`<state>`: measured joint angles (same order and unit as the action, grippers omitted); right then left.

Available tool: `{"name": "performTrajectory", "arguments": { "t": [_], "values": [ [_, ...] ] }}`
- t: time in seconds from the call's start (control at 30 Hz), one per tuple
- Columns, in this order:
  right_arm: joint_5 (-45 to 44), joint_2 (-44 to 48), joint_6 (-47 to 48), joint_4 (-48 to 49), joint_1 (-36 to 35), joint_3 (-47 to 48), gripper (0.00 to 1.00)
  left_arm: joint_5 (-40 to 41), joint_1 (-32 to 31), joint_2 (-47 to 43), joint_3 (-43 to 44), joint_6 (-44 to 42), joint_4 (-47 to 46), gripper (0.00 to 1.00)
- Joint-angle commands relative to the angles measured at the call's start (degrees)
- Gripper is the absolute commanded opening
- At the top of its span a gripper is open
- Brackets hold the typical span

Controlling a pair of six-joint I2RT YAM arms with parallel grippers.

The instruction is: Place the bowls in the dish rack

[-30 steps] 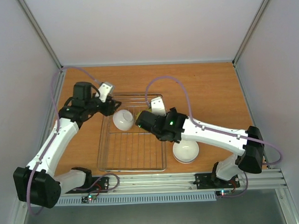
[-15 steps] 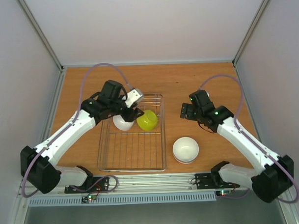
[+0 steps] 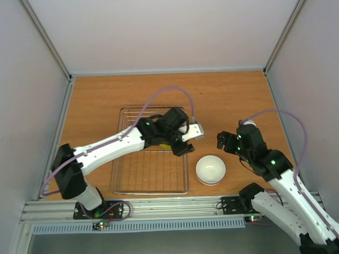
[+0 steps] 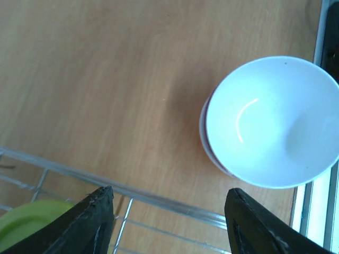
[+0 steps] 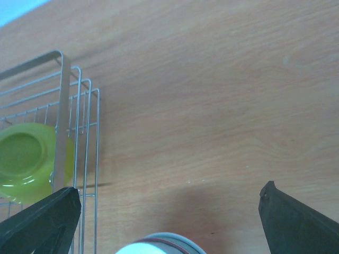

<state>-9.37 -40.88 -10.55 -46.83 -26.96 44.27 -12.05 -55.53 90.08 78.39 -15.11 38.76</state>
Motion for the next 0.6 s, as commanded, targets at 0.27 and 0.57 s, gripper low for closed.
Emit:
{"name": "performTrajectory", "arguments": {
  "t": [0.27, 0.57],
  "values": [
    [1.2, 13.0, -0.8, -6.7, -0.3, -3.1, 0.94, 5.0, -5.9, 15.5, 10.9, 0.2, -0.3, 0.58],
    [1.2, 12.7, -0.1, -5.6, -0.3, -3.6, 0.94, 2.8, -6.9, 21.9, 15.1, 1.1, 2.6, 0.58]
  ]
}}
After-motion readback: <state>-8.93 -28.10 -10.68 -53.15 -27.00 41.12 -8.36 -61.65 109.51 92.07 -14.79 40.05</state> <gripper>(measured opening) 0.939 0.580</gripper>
